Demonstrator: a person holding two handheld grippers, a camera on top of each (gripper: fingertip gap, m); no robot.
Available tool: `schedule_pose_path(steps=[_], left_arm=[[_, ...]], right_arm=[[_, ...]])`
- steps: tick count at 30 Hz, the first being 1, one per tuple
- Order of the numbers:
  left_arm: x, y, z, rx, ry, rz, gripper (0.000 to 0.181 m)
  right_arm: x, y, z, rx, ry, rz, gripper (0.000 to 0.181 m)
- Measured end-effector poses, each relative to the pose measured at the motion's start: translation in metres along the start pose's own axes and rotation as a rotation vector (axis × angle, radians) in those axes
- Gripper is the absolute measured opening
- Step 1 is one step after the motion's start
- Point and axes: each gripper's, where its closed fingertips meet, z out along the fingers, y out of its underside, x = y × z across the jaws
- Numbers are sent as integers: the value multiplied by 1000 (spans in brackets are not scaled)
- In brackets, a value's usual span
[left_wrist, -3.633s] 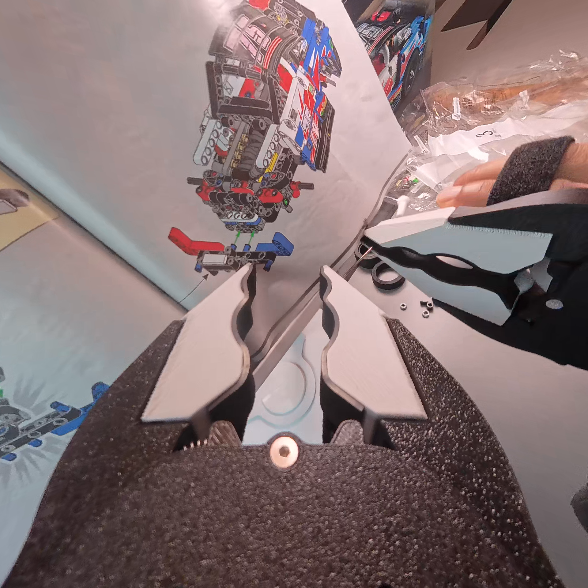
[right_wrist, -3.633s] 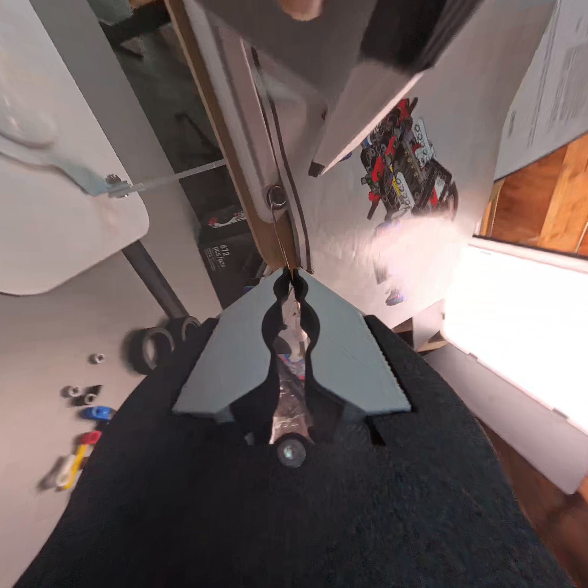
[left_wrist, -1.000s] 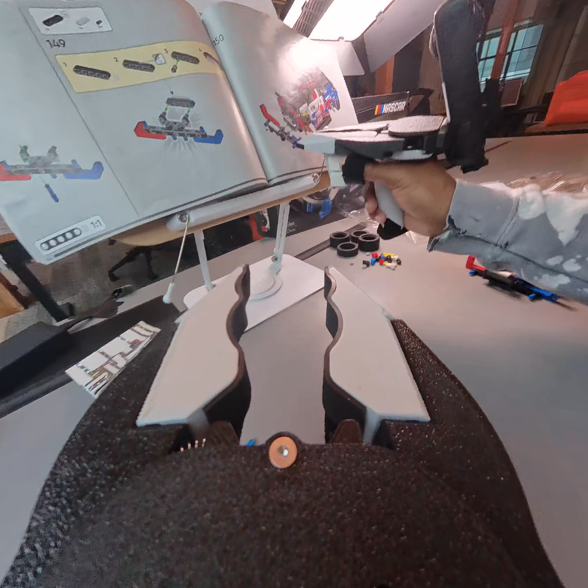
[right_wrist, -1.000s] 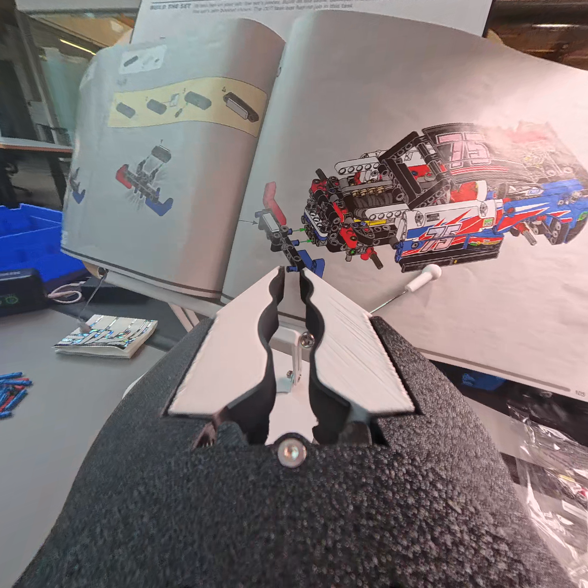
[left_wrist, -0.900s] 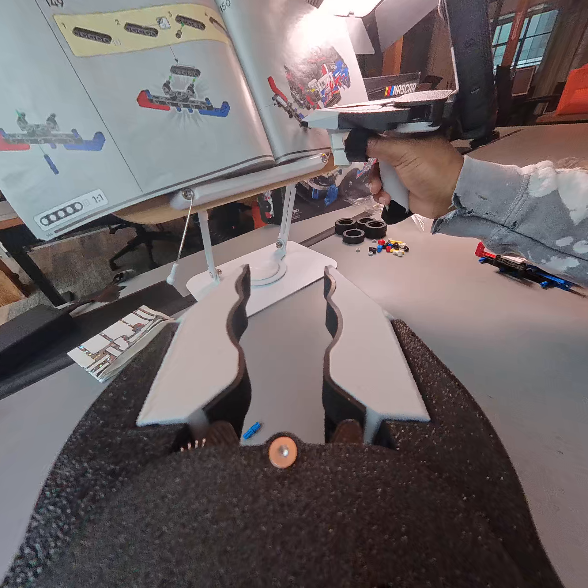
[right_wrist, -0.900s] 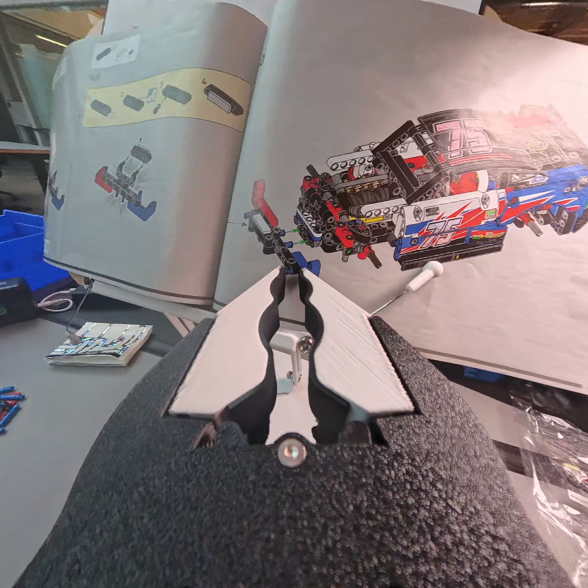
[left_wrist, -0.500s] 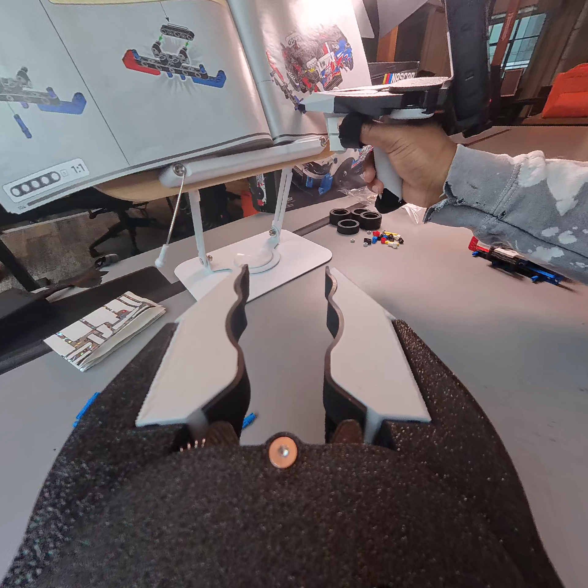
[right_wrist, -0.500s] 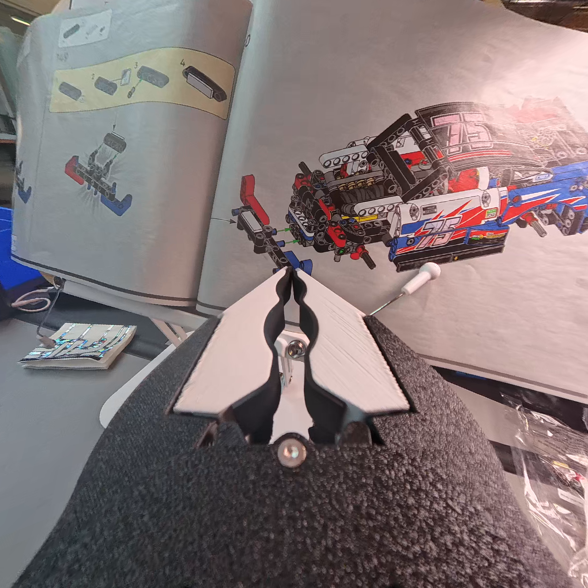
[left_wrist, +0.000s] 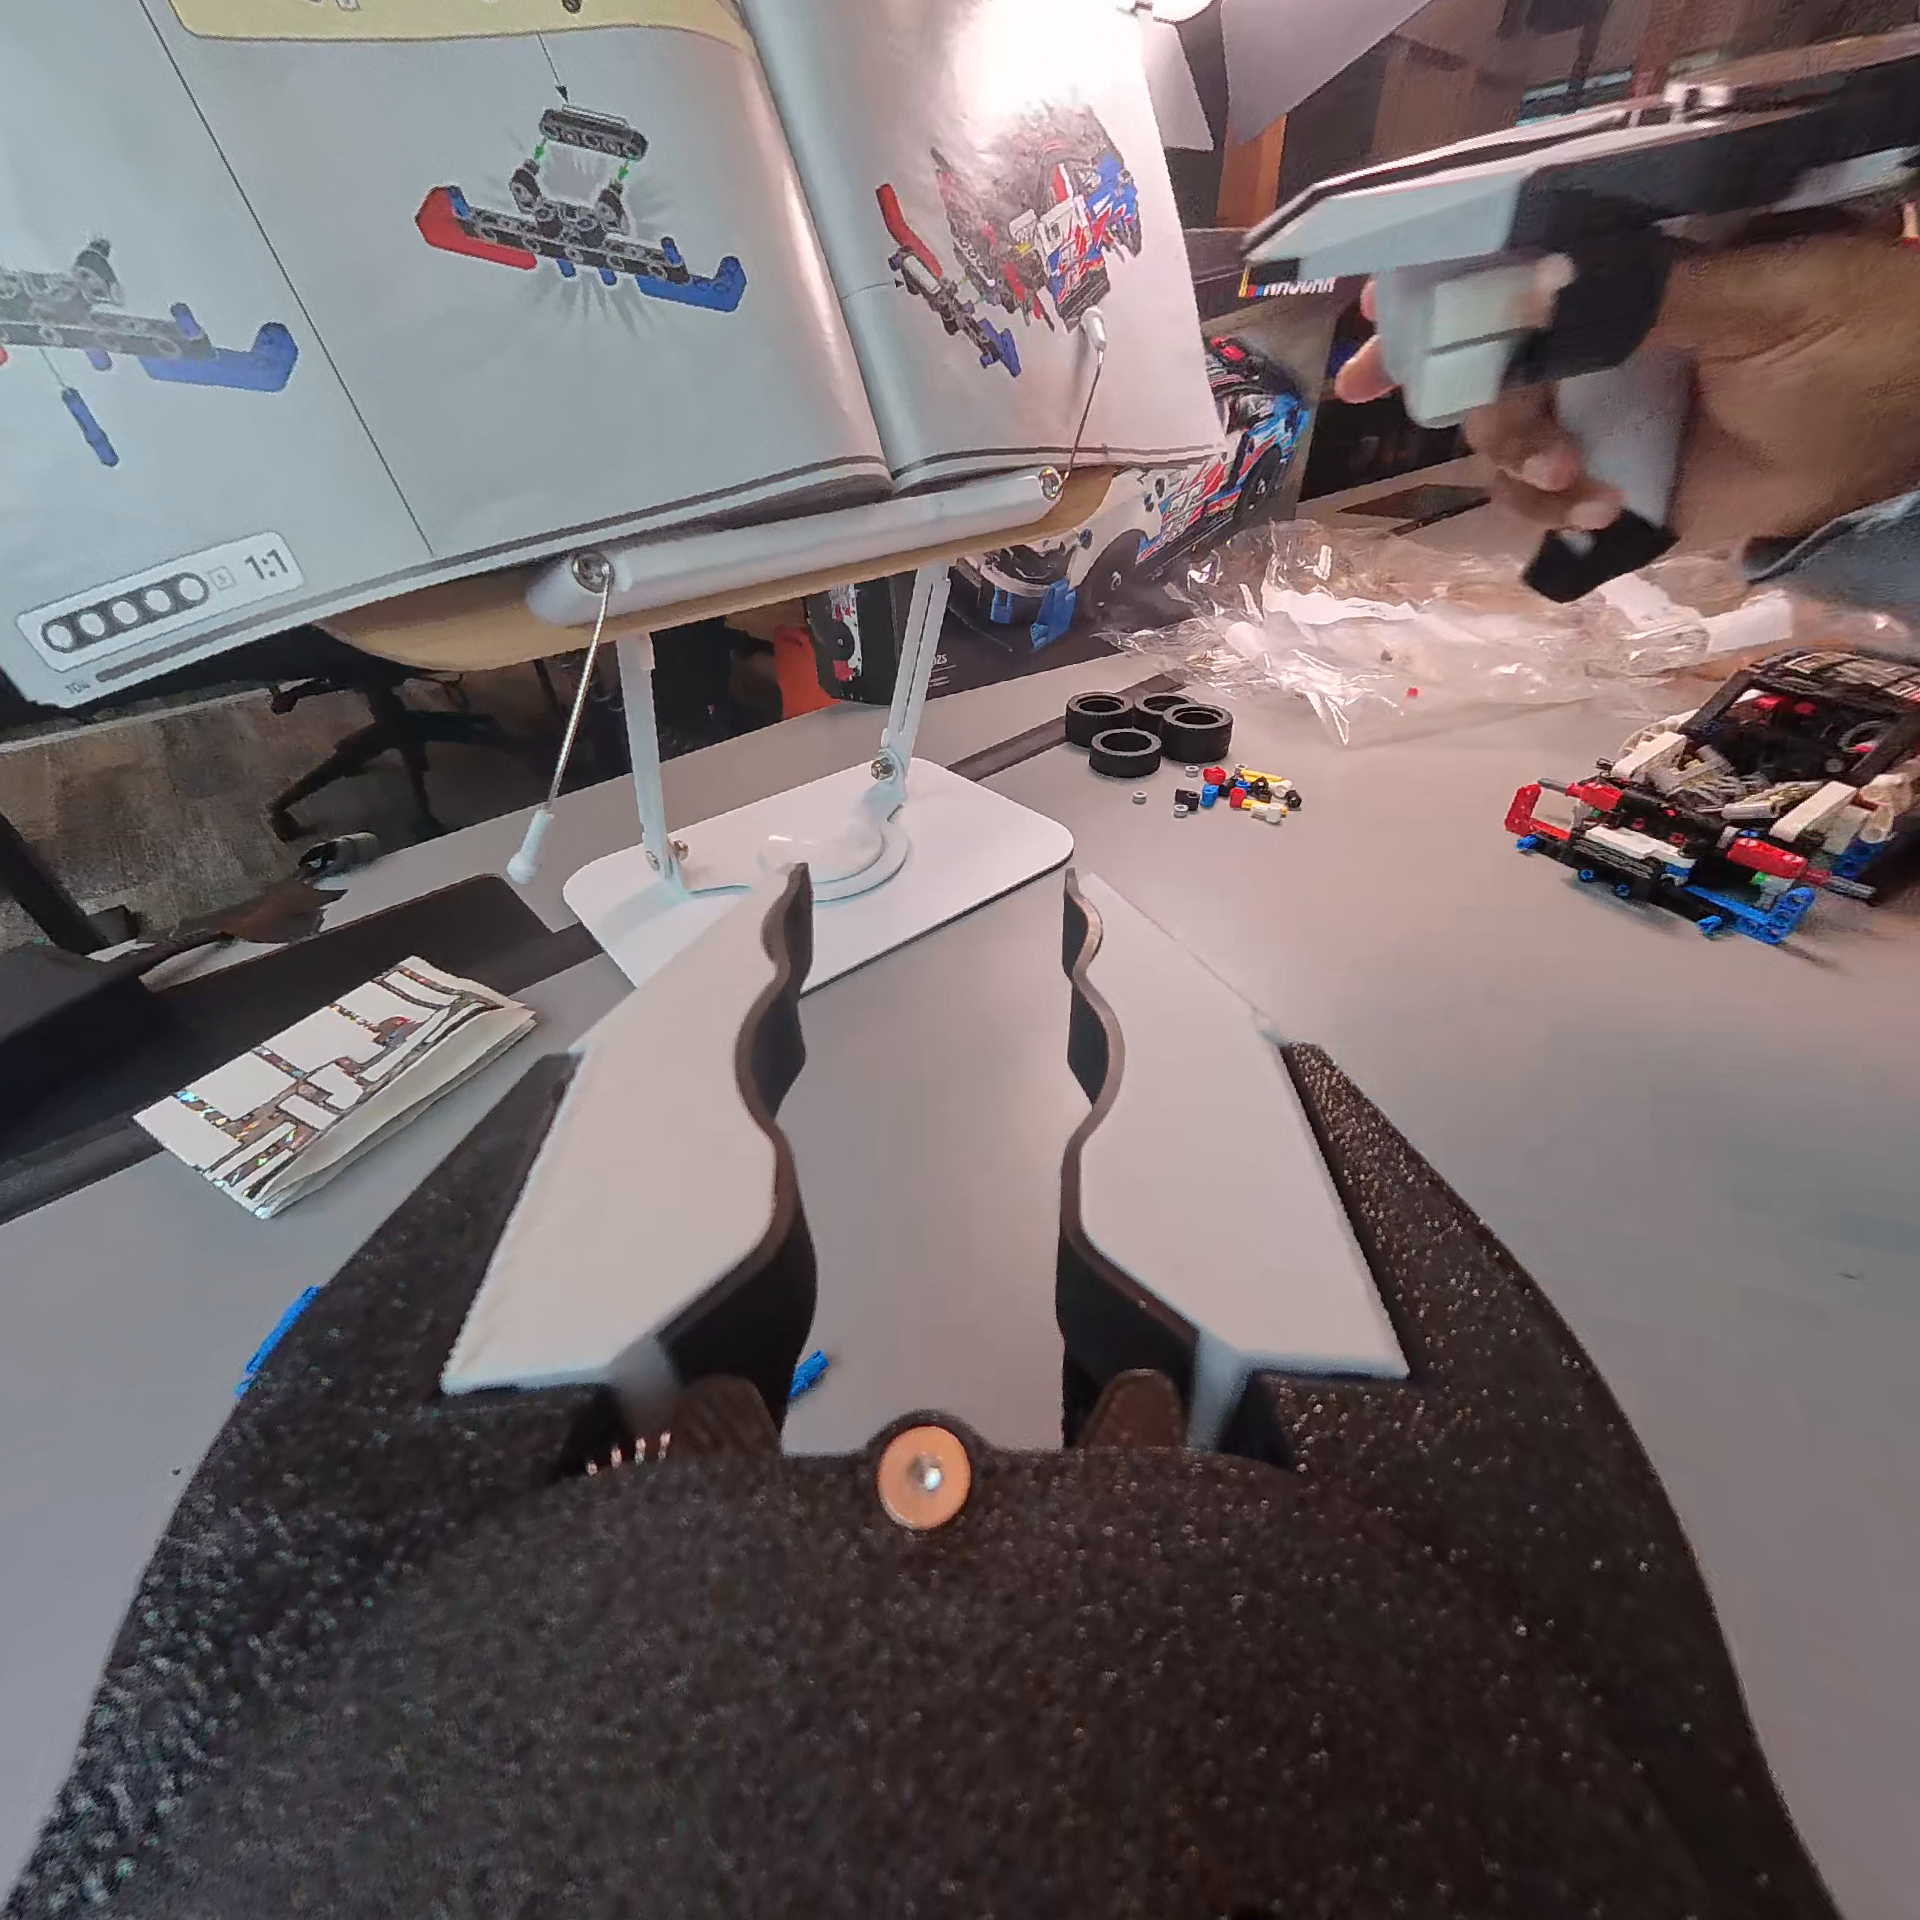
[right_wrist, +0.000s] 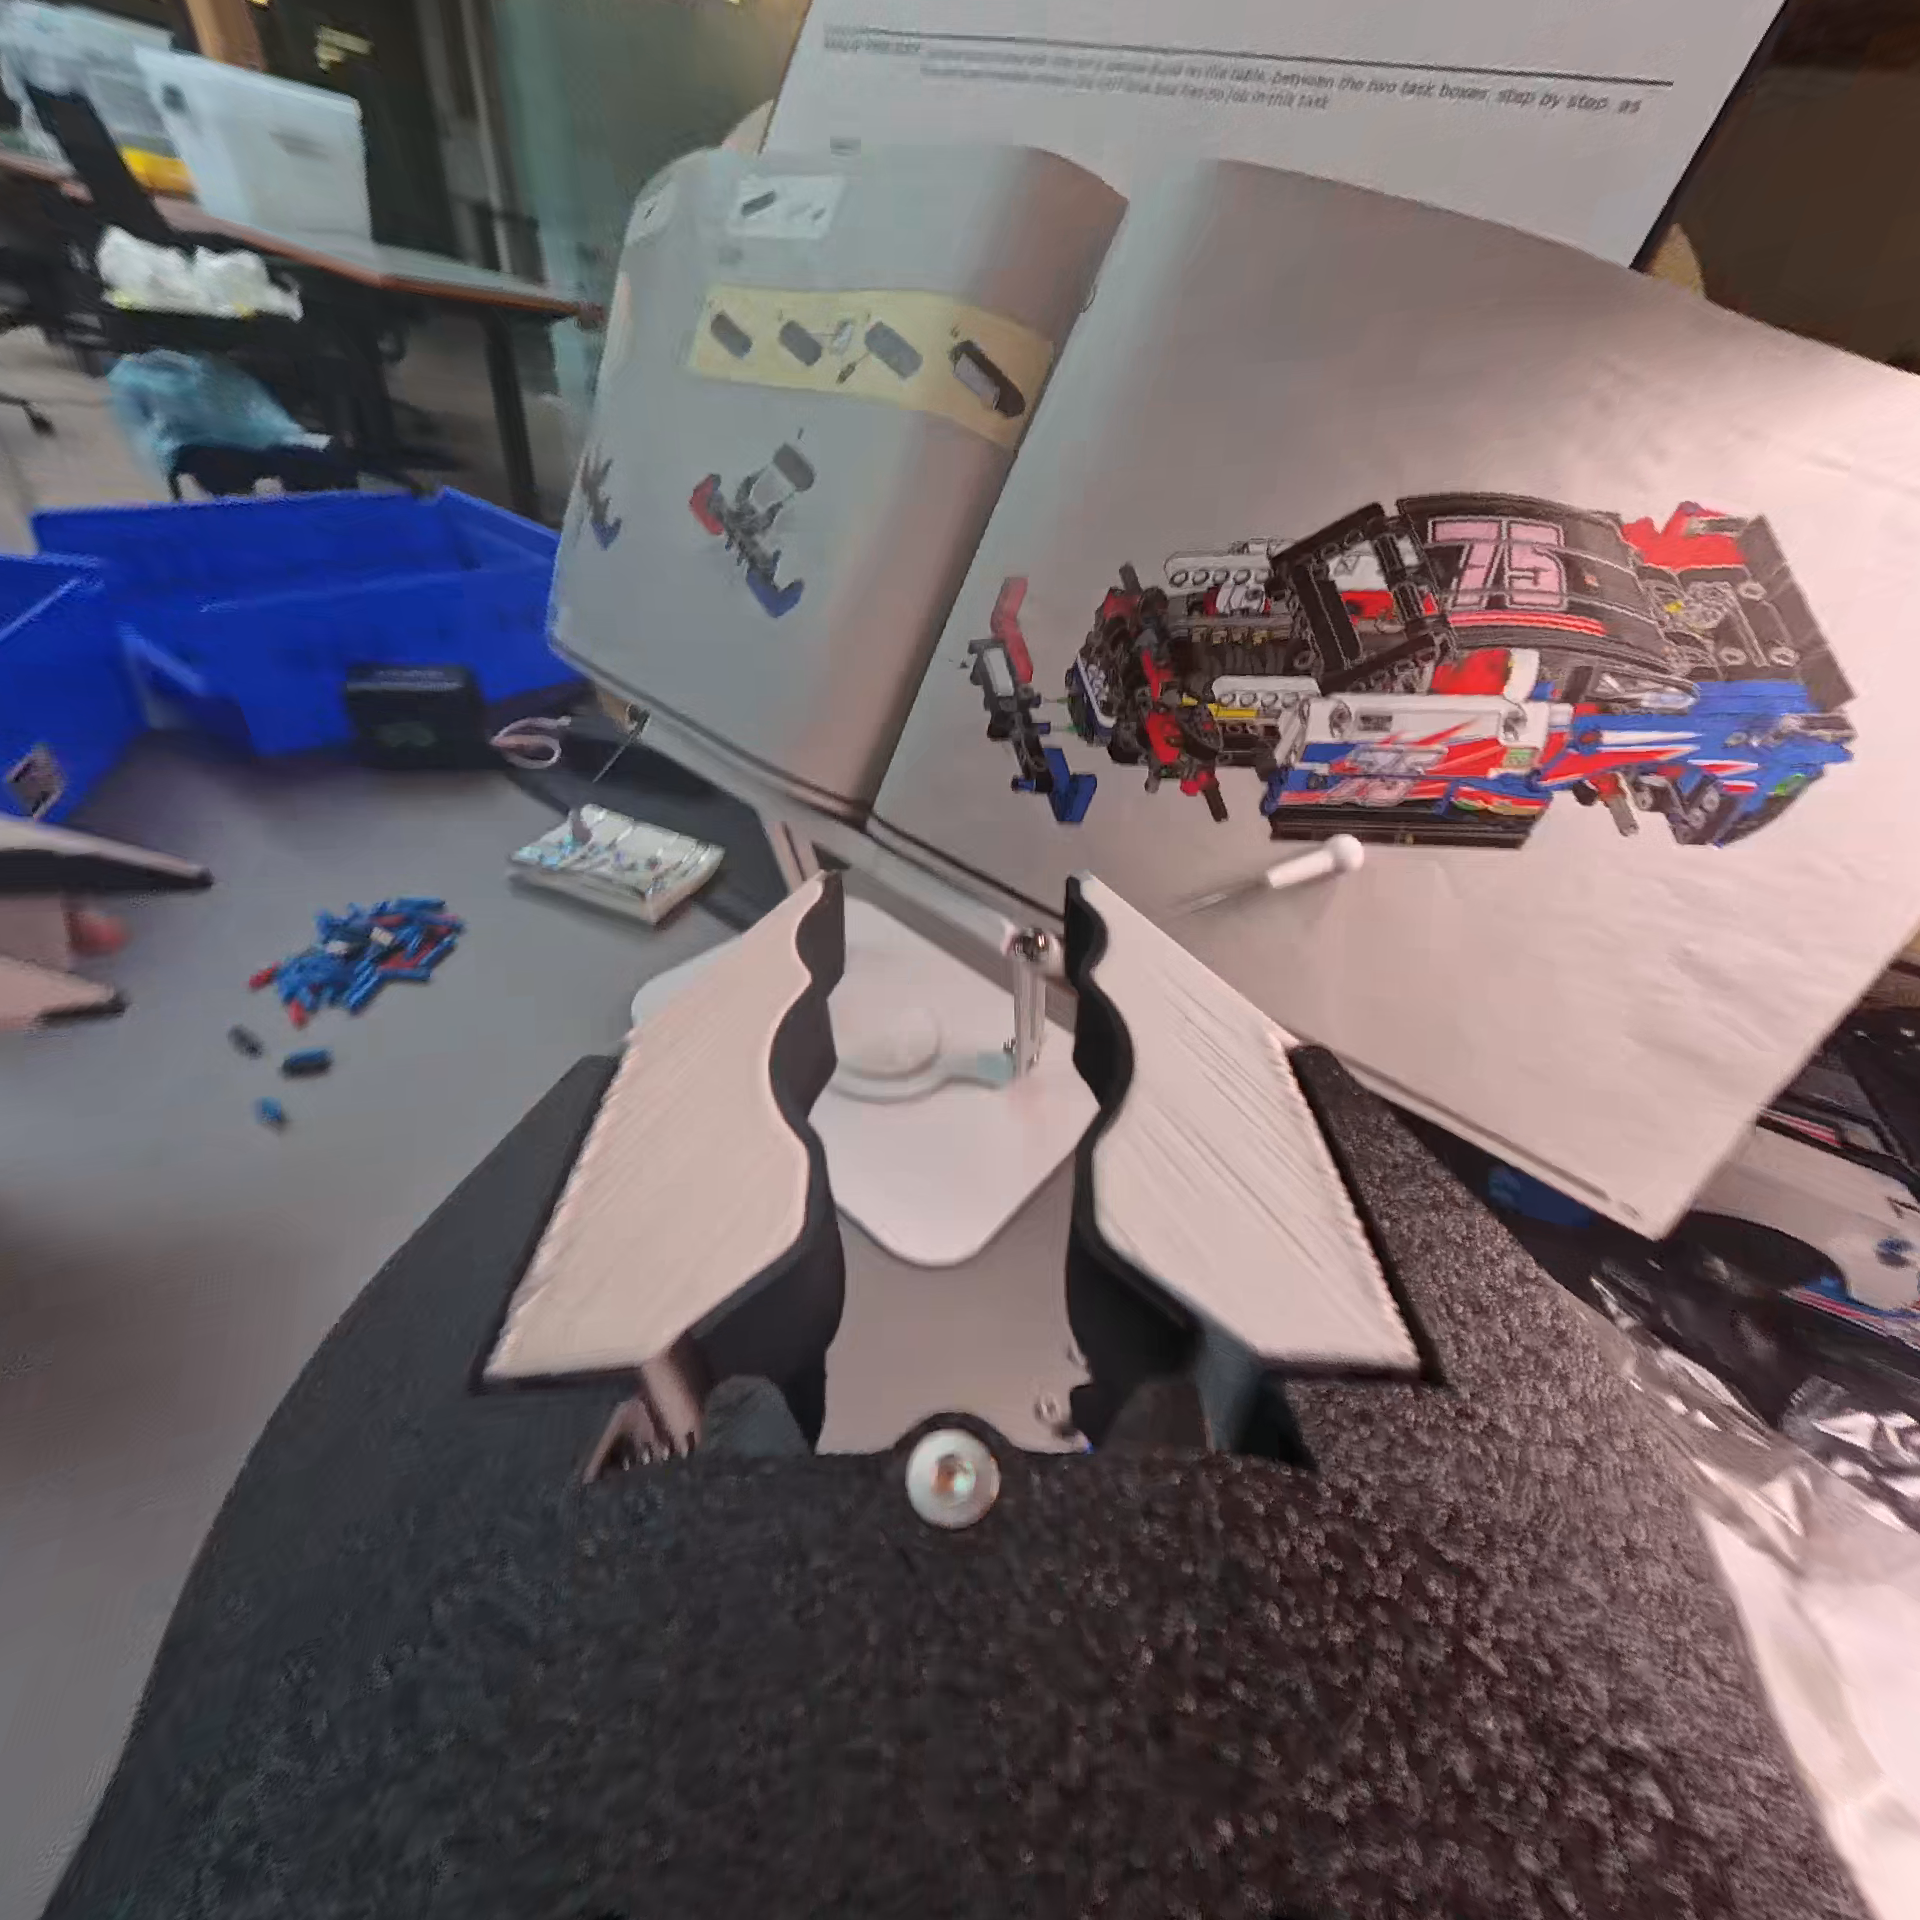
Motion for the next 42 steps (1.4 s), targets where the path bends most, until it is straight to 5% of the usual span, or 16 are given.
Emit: schedule_pose_path(steps=[1, 9, 15, 23, 35, 42], left_arm=[[3, -3, -1, 4, 16, -2, 48], [61, 17, 12, -104, 239, 68, 57], [99, 37, 15, -179, 338, 161, 58], [107, 45, 7, -226, 349, 185, 58], [143, 74, -11, -409, 554, 114, 61], [156, 112, -23, -587, 647, 239, 68]], right_arm=[[1, 6, -23, -61, -40, -23, 49], [43, 159, -228, -898, -223, -189, 99], [66, 231, -292, -1263, -294, -297, 120], [51, 252, -263, -1226, -365, -374, 110], [-104, 211, -182, -935, -637, -467, 104], [-146, 198, -159, -819, -736, -448, 101]])
